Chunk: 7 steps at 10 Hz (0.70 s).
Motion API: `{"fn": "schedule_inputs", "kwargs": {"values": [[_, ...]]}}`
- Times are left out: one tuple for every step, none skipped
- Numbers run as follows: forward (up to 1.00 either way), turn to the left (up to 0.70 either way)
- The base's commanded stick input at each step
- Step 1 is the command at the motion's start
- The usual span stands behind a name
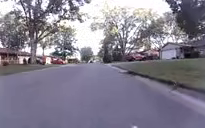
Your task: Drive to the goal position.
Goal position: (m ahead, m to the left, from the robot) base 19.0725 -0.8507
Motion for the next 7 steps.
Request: {"fn": "schedule_inputs", "kwargs": {"values": [[1.0,0.0],[1.0,0.0],[1.0,0.0],[1.0,0.0],[1.0,0.0],[1.0,0.0],[1.0,0.0]]}}
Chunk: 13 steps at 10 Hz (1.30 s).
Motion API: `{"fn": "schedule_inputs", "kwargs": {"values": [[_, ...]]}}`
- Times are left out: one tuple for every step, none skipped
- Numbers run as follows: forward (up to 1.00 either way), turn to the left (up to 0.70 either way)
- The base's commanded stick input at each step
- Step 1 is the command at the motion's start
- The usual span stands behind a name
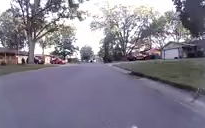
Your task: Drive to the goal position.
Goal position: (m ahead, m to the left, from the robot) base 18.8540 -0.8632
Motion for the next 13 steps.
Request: {"fn": "schedule_inputs", "kwargs": {"values": [[1.0,0.0],[1.0,0.0],[1.0,0.0],[1.0,0.0],[1.0,0.0],[1.0,0.0],[1.0,0.0],[1.0,0.0],[1.0,0.0],[1.0,0.0],[1.0,0.0],[1.0,0.0],[1.0,0.0]]}}
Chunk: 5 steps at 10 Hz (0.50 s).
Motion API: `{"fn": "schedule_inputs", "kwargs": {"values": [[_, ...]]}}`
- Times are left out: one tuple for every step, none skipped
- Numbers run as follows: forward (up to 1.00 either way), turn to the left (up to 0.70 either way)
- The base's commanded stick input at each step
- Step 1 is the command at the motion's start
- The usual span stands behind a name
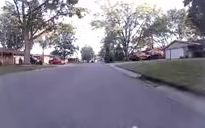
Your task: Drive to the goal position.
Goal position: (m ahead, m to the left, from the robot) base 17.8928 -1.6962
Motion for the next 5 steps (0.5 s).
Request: {"fn": "schedule_inputs", "kwargs": {"values": [[1.0,0.0],[1.0,0.0],[1.0,0.0],[1.0,0.0],[1.0,0.0]]}}
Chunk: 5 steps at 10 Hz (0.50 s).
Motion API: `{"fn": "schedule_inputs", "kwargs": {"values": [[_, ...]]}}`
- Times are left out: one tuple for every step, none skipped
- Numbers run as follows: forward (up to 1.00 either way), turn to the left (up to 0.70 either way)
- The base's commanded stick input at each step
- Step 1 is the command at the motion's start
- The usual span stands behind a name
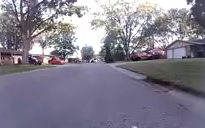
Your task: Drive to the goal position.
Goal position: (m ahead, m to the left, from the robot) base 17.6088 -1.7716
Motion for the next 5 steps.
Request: {"fn": "schedule_inputs", "kwargs": {"values": [[1.0,0.0],[1.0,0.0],[1.0,0.0],[1.0,0.0],[1.0,0.0]]}}
